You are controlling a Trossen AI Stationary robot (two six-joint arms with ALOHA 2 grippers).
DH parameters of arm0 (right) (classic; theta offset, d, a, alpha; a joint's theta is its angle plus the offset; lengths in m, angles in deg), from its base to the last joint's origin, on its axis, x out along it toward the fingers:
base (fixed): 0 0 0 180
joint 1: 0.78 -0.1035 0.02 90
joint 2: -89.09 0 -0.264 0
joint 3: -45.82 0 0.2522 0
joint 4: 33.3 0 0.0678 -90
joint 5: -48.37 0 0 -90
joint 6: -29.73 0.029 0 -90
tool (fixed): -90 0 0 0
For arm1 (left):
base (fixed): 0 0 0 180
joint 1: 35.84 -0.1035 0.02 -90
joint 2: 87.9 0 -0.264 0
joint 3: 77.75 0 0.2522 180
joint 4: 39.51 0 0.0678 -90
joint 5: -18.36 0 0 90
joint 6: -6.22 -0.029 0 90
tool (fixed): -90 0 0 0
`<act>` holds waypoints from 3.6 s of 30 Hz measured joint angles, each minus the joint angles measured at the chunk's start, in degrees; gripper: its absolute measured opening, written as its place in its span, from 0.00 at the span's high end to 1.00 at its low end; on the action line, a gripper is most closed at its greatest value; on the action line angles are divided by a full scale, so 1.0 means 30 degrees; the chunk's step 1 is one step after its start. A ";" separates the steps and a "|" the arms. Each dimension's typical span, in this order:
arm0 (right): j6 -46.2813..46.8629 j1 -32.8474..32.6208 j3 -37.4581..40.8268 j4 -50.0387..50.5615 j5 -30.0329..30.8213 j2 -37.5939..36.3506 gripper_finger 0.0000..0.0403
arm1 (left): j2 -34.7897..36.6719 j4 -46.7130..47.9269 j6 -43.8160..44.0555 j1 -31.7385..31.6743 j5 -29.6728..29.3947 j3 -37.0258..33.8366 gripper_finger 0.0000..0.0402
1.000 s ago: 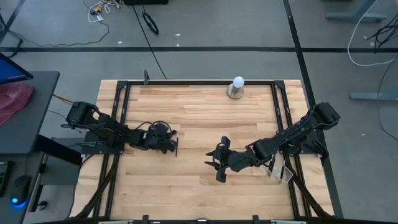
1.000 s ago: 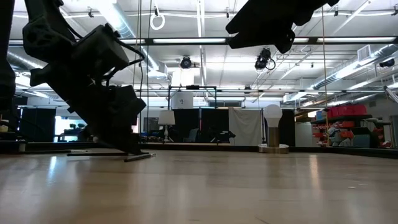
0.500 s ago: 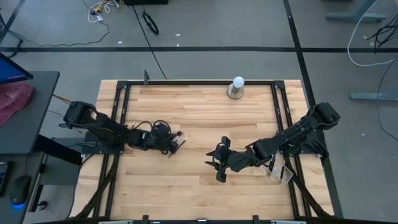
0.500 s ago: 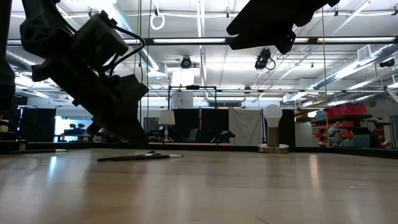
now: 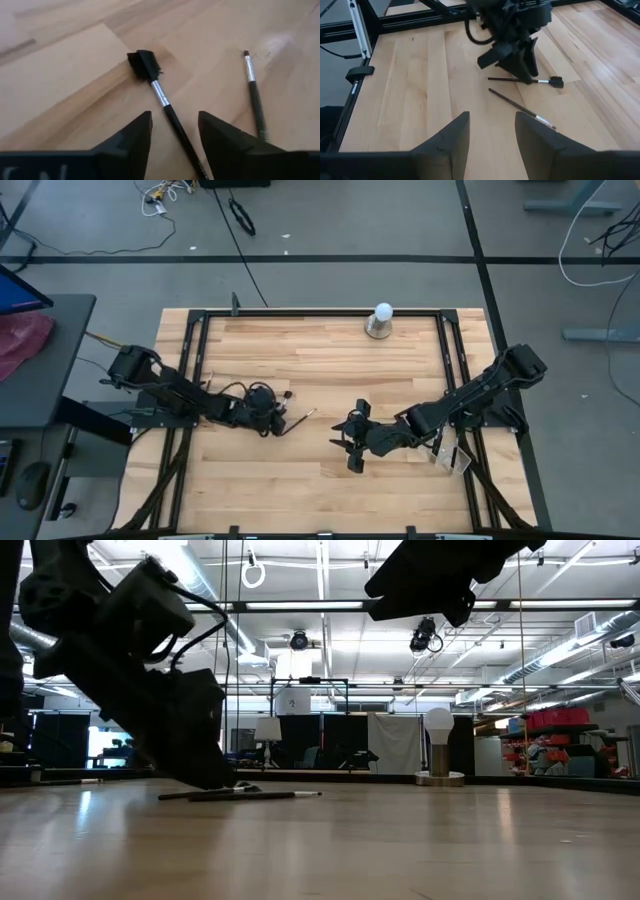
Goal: Put items in baskets/containers
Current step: Put the black eyebrow brush into the transparent organizer
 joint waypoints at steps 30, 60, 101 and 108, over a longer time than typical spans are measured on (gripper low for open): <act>-0.0106 -0.0197 0.0053 0.0972 -0.0008 0.0000 0.61 | -0.3191 -0.1288 -0.1049 0.2736 -0.4962 -0.0018 0.97; -0.4496 0.0353 0.6799 -2.2902 0.1231 0.5315 0.61 | -0.1142 -1.8653 -1.2119 0.0769 0.6518 0.1039 0.96; 0.1757 -0.3807 0.2085 -0.0676 0.4006 -0.3327 0.98 | -0.1120 -1.5293 -1.2433 0.1017 0.6468 0.1632 0.59; 0.9421 -0.7027 -0.3312 1.2067 0.2887 -0.4597 0.98 | -0.1120 -1.5024 -1.2431 0.1017 0.6187 0.1632 0.58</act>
